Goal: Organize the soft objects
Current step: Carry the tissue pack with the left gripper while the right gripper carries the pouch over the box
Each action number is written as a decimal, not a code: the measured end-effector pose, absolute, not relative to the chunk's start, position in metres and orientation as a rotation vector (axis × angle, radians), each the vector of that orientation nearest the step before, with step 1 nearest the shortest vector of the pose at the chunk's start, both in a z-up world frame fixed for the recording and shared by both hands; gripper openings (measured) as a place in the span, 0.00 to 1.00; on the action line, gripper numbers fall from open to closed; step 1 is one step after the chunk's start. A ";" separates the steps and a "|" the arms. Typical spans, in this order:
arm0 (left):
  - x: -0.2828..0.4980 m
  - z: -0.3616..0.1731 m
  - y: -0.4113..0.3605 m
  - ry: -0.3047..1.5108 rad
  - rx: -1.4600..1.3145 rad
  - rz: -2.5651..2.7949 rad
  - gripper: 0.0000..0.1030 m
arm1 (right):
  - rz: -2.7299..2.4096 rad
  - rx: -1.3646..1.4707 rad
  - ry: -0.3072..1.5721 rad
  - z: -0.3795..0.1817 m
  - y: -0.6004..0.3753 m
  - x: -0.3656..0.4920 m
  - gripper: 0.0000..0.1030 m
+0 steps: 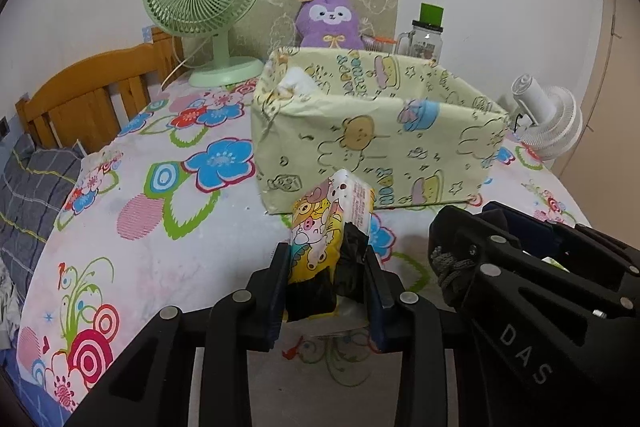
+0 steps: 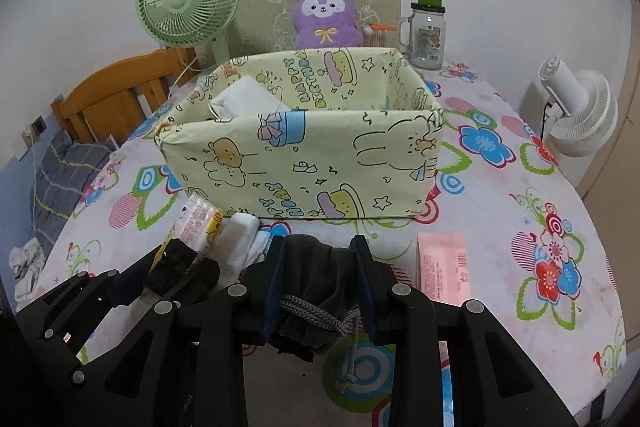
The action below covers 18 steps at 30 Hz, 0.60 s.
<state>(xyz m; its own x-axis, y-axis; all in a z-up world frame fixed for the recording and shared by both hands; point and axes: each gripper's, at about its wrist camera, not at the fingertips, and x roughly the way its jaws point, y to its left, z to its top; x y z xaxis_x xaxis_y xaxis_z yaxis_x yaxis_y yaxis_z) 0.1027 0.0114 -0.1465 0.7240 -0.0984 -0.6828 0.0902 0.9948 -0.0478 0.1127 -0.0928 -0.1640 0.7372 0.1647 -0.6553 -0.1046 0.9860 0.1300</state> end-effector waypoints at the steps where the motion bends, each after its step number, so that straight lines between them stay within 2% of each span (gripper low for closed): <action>1: 0.102 -0.145 0.010 0.750 -0.010 -0.107 0.33 | 0.148 0.087 0.723 -0.163 -0.094 0.112 0.34; 18: 0.076 -0.108 -0.014 0.671 0.025 -0.105 0.33 | 0.137 0.116 0.635 -0.130 -0.115 0.081 0.34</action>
<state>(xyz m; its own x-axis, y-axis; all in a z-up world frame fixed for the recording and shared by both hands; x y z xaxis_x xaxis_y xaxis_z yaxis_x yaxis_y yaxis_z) 0.0763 -0.0140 -0.1079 0.7780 -0.0890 -0.6219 0.1050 0.9944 -0.0109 0.0815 -0.1152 -0.1297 0.7964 0.1631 -0.5824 -0.0921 0.9844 0.1497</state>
